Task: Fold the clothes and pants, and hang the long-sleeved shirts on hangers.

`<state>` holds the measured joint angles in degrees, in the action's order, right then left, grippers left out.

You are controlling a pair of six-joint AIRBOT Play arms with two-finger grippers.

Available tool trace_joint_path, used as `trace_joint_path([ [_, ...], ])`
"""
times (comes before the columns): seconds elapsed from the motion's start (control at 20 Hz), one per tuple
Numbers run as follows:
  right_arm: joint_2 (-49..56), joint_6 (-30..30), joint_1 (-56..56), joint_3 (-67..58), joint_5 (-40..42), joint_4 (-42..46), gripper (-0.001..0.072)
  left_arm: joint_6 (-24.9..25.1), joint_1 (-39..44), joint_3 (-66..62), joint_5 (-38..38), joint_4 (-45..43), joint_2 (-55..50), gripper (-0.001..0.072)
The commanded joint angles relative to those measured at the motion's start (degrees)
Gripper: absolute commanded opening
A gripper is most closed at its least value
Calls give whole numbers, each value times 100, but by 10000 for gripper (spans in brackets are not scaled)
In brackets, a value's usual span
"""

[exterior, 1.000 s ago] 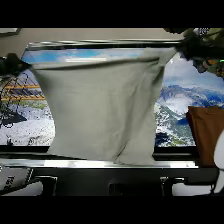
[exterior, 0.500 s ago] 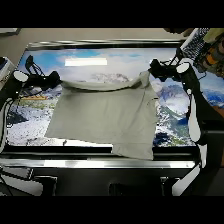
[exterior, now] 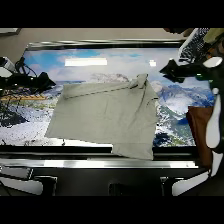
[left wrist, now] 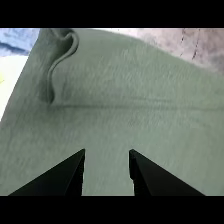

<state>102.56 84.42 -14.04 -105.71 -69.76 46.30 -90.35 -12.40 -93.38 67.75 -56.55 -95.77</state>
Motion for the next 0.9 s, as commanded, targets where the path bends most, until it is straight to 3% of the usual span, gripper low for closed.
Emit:
trace_joint_path([
  [0.0, -964, -885, -894, 651, -1628, 219, 383, 229, -382, 275, 1375, -505, 645, 330],
  [0.1, -1757, -1145, -1270, 1978, -1445, 225, 383, 291, -483, 1071, 1235, -852, 1303, 328],
  [0.4, -3563, -1576, -1351, 6308, -769, 195, 383, 4, -562, 3775, 728, -844, 3012, 328],
  [0.6, -4050, -1871, -1349, 7608, -455, 68, 382, 13, -560, 4472, 743, -846, 3563, 328],
  [0.85, -4131, -1921, -1349, 8085, -79, -50, 383, 26, -560, 4481, 739, -846, 3589, 329],
])
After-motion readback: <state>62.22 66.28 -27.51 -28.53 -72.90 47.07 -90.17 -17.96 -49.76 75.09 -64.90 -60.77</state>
